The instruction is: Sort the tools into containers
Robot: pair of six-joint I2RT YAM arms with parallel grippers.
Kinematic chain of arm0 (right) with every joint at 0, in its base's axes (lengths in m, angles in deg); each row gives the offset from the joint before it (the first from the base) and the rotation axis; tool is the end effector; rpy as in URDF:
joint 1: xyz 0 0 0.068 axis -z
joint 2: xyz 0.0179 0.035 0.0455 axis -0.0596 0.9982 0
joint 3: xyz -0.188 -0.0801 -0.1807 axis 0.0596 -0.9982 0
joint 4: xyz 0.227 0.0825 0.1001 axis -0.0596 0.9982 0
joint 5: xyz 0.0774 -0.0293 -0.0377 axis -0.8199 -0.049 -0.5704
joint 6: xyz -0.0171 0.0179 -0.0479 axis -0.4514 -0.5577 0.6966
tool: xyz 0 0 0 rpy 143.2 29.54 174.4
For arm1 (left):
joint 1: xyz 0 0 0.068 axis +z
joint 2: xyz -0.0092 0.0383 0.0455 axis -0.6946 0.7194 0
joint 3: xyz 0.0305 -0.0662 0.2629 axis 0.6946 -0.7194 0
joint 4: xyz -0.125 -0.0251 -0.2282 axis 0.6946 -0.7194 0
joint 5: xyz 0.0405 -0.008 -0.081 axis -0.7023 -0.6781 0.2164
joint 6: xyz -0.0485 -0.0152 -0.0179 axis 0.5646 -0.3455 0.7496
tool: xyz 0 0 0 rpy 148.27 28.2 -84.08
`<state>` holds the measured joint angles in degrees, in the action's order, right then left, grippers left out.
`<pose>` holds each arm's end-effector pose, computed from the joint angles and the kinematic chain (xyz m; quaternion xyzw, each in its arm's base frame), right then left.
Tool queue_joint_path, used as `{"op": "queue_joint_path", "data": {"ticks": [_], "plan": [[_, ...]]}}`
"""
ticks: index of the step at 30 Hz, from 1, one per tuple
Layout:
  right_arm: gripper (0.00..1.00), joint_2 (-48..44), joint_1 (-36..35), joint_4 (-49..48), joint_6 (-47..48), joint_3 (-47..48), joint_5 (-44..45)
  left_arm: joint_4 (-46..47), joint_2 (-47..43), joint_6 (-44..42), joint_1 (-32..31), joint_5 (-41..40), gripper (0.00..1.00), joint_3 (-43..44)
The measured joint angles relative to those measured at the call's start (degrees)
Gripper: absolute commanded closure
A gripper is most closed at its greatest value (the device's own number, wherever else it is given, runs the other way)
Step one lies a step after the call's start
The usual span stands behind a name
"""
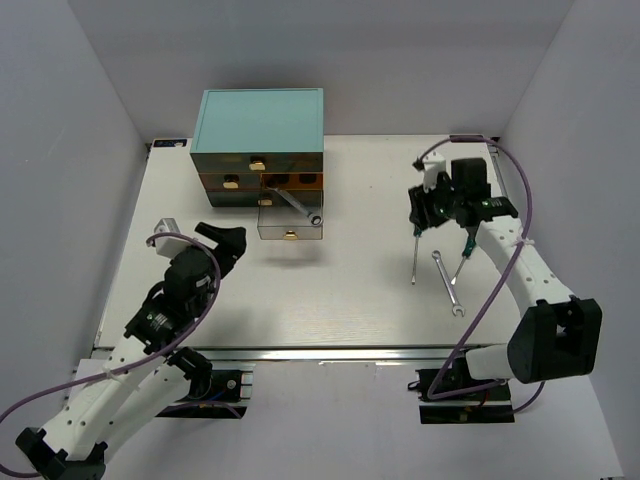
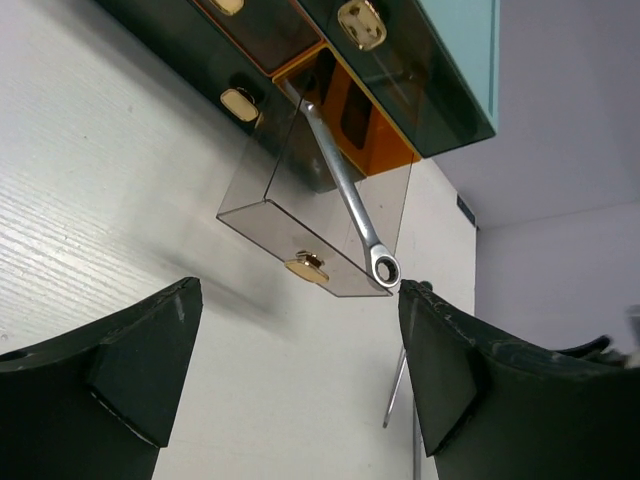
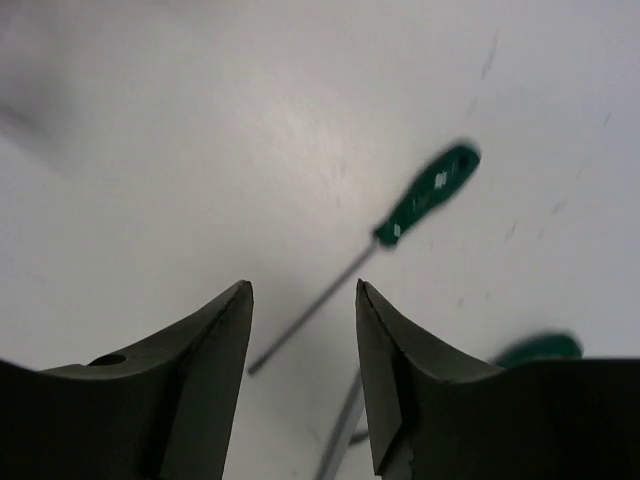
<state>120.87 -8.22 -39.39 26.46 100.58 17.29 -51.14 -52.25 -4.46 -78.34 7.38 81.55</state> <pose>0.2951 0.0701 0.3211 -0.2763 0.8419 0.0921 0.4544 0.1216 -0.0600 0.3007 -0.3322 0.7299 -0.2500 0.5425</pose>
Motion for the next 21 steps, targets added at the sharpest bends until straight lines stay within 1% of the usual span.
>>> {"op": "queue_joint_path", "data": {"ticks": [1, 2, 4, 5, 8, 14, 21], "plan": [[0.42, -0.04, 0.92, 1.75, 0.7, -2.08, 1.11, 0.72, 0.63, -0.5, 0.0, 0.39, 0.1, -0.17], [0.39, 0.2, 1.77, 3.17, 1.25, -4.13, 2.12, 1.29, 1.4, -1.01, 0.0, 0.81, 0.09, -0.2], [0.34, 1.4, 3.28, 6.36, 2.49, -7.78, 4.04, 2.64, 2.89, -2.01, 0.0, 1.49, 0.08, -0.17], [0.34, 2.32, 4.02, 7.76, 2.95, -9.18, 4.92, 3.13, 3.48, -2.49, 0.0, 1.7, 0.08, -0.17], [0.33, 5.4, 5.42, 9.79, 4.52, -11.39, 7.74, 4.2, 4.79, -3.65, 0.0, 2.32, 0.08, -0.17], [0.35, 11.28, 5.62, 10.27, 6.62, -11.41, 10.88, 5.33, 4.94, -4.44, 0.0, 3.37, 0.08, -0.17], [0.38, 13.9, 6.25, 8.83, 7.87, -13.33, 13.66, 5.22, 0.74, -3.23, 0.0, 3.37, 0.08, -0.85]]}}
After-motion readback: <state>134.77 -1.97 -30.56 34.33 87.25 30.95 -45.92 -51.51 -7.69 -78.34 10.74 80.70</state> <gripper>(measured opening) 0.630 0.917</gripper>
